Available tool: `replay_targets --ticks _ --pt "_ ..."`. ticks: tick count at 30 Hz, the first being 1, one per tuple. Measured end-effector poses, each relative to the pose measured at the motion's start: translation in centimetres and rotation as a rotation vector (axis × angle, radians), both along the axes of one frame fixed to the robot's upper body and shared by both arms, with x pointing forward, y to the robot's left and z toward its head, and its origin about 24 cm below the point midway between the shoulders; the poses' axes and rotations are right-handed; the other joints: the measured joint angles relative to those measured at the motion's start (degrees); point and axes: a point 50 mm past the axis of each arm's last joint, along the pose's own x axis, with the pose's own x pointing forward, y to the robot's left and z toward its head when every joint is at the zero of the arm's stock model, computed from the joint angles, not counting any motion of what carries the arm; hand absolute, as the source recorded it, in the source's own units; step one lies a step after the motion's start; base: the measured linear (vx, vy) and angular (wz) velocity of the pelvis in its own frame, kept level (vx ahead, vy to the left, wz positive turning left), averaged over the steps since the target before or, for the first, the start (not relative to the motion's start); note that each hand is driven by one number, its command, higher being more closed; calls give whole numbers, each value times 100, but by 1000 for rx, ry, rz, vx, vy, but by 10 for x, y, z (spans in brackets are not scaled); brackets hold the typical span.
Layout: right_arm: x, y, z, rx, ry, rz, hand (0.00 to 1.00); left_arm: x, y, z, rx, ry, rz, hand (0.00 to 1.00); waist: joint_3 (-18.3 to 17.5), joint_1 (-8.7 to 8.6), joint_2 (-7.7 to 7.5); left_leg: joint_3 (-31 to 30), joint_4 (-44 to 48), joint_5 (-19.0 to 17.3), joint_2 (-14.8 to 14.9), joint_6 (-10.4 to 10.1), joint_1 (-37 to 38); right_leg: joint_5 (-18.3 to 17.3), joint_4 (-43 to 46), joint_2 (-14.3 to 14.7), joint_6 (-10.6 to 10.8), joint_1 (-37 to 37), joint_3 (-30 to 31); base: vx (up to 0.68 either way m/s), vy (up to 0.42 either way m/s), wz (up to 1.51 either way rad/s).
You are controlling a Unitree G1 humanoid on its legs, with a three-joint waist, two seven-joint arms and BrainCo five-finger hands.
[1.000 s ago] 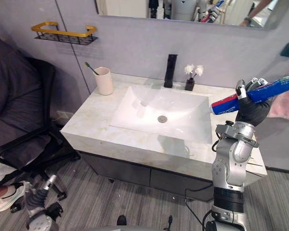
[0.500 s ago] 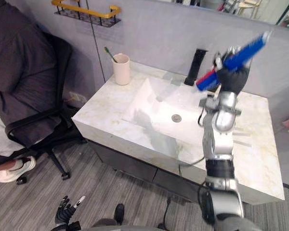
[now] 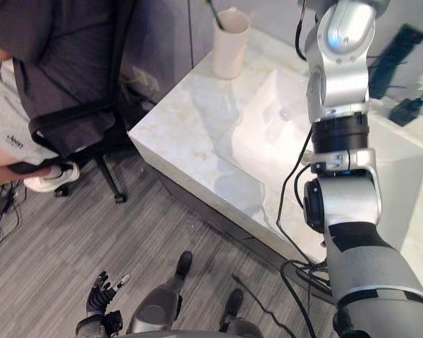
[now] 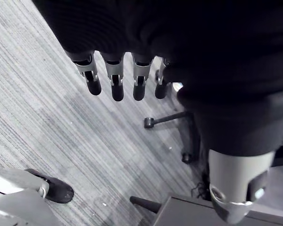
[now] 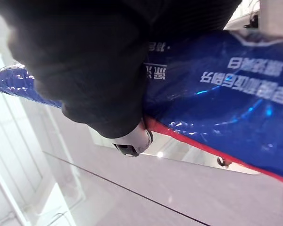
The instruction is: Organize washtable
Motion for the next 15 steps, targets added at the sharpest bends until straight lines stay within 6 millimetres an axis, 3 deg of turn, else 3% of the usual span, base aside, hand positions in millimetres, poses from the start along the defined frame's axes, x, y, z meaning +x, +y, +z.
replay_targets --ticks 7,15 --pt "3 -6 16 -52 42 -139 100 6 -9 -1 -6 -9 -51 0 249 192 166 -389 191 -1 -97 -4 -314 -37 -80 9 20 4 -433 -1 4 27" --pt "9 -15 15 -120 99 -255 100 19 -17 1 0 -25 -124 0 409 320 214 -689 141 78 -138 -76 -468 -107 -86 39 2 2 -760 2 15 20"
